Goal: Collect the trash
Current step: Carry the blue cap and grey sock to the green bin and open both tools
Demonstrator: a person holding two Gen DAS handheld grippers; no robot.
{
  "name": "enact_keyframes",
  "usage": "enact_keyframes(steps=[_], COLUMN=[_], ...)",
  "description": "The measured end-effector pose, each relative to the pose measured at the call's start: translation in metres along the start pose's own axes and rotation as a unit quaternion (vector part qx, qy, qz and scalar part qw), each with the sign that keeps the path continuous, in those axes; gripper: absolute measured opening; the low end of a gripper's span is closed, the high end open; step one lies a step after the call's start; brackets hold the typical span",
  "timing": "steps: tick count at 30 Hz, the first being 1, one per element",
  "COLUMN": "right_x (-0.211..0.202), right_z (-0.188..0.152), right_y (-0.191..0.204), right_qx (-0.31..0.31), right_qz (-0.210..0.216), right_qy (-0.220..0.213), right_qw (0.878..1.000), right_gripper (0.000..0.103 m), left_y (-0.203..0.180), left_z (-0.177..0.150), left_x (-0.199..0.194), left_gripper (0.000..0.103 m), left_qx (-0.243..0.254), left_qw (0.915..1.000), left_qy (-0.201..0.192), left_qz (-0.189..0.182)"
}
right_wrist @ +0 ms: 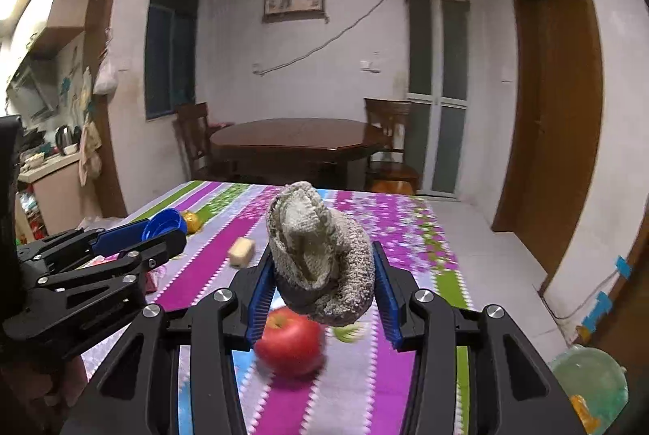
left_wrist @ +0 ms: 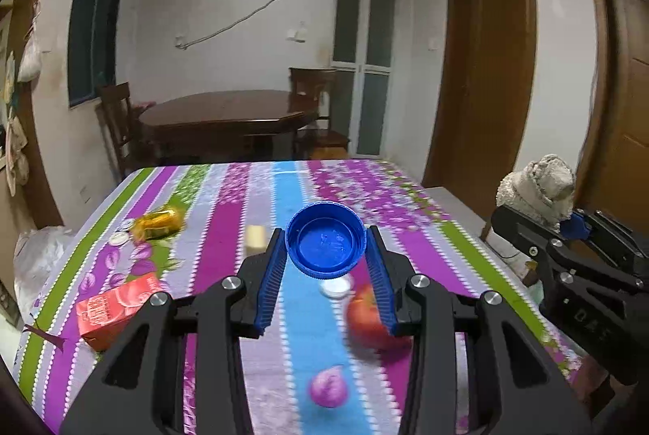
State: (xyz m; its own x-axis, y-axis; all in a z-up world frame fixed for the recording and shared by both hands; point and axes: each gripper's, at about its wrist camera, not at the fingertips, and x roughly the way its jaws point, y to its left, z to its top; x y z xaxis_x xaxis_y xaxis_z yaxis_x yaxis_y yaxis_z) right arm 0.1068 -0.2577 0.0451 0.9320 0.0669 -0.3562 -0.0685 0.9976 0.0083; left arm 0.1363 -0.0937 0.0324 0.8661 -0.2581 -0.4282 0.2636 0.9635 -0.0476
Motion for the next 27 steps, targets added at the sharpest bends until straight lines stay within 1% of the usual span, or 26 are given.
enact_keyframes(steps=[7, 16, 22, 23, 27], right_x=[-0.049, -0.114, -0.147, -0.156, -0.171], right_z=[-0.007, -0.026, -0.042, -0.047, -0.064], right_y=[-0.052, -0.14, -0.212, -0.228, -0.276], right_qx=[0.018, 0.04, 0.055, 0.058, 0.073], right_qz=[-0.04, -0.108, -0.152, -0.164, -0.187], right_qy=[-0.009, -0.014, -0.002, 0.004, 0.028], right_qw=[0.999, 0.993, 0.987, 0.985, 0.979], right_gripper=[0.046, 0.046, 0.046, 0.046, 0.046], left_y=[-0.044, -0.115, -0.175, -0.189, -0.228], left_z=[0.004, 0.002, -0.004, -0.005, -0.012], left_x=[-0.007, -0.007, 0.0, 0.002, 0.013], left_gripper=[0.038, 0.038, 0.038, 0.038, 0.038], left_qx=[0.021, 0.054, 0.084, 0.091, 0.109], left_qw=[0.999, 0.9941, 0.9863, 0.984, 0.9765], left_qy=[-0.01, -0.012, -0.007, -0.004, 0.013], left_qz=[-0.037, -0.093, -0.142, -0.153, -0.186])
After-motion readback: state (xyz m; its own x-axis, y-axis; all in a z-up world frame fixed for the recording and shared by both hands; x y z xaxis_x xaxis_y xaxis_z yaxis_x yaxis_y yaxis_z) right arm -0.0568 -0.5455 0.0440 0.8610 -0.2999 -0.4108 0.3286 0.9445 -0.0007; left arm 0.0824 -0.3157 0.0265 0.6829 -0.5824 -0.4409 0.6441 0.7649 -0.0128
